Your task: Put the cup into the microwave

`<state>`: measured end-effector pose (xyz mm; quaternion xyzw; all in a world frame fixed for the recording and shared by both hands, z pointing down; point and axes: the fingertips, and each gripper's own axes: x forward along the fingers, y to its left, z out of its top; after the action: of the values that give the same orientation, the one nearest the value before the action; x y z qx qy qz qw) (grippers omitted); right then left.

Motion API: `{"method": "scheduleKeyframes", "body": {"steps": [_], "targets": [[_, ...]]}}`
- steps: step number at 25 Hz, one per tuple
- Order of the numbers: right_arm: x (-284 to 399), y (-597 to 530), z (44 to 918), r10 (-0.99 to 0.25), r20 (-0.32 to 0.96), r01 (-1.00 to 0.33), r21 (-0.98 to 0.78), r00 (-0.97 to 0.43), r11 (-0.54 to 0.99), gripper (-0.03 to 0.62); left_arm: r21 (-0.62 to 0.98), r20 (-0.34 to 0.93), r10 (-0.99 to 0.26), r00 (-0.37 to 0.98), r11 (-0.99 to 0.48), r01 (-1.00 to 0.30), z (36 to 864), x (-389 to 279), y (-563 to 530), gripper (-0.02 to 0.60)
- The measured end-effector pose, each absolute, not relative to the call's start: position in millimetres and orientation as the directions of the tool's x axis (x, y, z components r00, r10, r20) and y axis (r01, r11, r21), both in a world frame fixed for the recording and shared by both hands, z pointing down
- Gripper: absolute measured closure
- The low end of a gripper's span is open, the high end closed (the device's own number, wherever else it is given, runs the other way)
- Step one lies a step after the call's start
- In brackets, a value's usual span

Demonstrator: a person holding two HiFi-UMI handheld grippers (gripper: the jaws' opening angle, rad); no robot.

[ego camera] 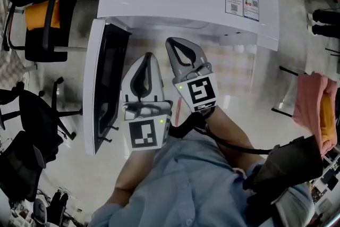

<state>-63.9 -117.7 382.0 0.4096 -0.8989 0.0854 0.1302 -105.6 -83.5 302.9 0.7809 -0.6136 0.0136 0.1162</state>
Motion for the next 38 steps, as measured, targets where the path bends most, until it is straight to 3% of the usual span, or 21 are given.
{"method": "scheduleKeyframes", "body": {"steps": [15,38], "targets": [[-30,-41,279,-0.728,0.163,-0.743,-0.072,-0.667,0.665,0.592,0.081,0.088,-0.979,0.184,-0.177,-0.981,249,-82,-23,0.575],[-14,-43,254,-0.730,0.124,-0.739,-0.056,-0.672,0.671,0.592,0.073,0.073,-0.981,0.182,-0.176,-0.982,229,-66,-27,0.575]]}}
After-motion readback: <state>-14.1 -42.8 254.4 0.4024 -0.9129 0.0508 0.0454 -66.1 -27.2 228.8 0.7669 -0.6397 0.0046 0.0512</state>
